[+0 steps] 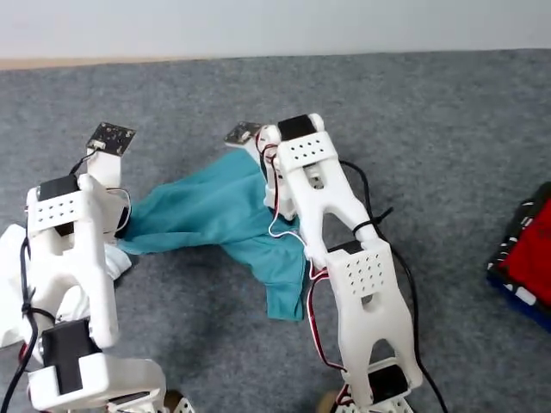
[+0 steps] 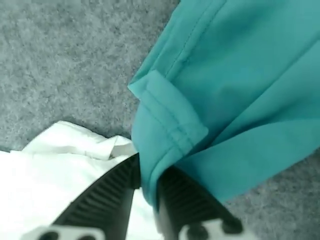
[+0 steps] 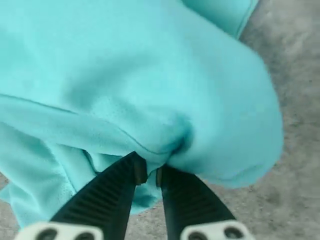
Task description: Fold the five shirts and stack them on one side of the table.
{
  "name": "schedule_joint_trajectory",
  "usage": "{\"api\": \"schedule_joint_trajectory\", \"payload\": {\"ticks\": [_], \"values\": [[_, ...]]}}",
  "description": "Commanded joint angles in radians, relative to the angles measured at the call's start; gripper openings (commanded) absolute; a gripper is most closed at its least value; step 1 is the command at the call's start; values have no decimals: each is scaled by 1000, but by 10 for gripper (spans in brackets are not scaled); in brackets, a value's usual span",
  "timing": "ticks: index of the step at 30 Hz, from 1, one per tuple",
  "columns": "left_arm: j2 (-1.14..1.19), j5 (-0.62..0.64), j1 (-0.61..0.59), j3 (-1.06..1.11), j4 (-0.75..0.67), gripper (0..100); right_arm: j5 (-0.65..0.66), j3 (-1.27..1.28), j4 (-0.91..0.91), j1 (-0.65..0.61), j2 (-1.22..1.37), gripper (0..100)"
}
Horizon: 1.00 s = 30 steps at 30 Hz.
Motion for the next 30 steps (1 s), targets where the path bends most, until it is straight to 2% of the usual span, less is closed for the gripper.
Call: {"api": "schedule_joint_trajectory", "payload": {"ticks": [1,7,15,20,27,30], "values": [[-15,6,9,-4,-20,6,15,-92,45,47,-18,12],[-26,8,9,-56,-6,6,15,-118,45,108,-107,11],[-25,11,11,-288,124,6,11,-118,45,200,-262,11],[-15,11,12,-321,133,7,11,-118,45,206,-306,11],[-25,28,5,-297,140,151,9,-123,41,208,-246,11],[-38,32,5,-349,195,181,9,-124,39,211,-209,11]]}}
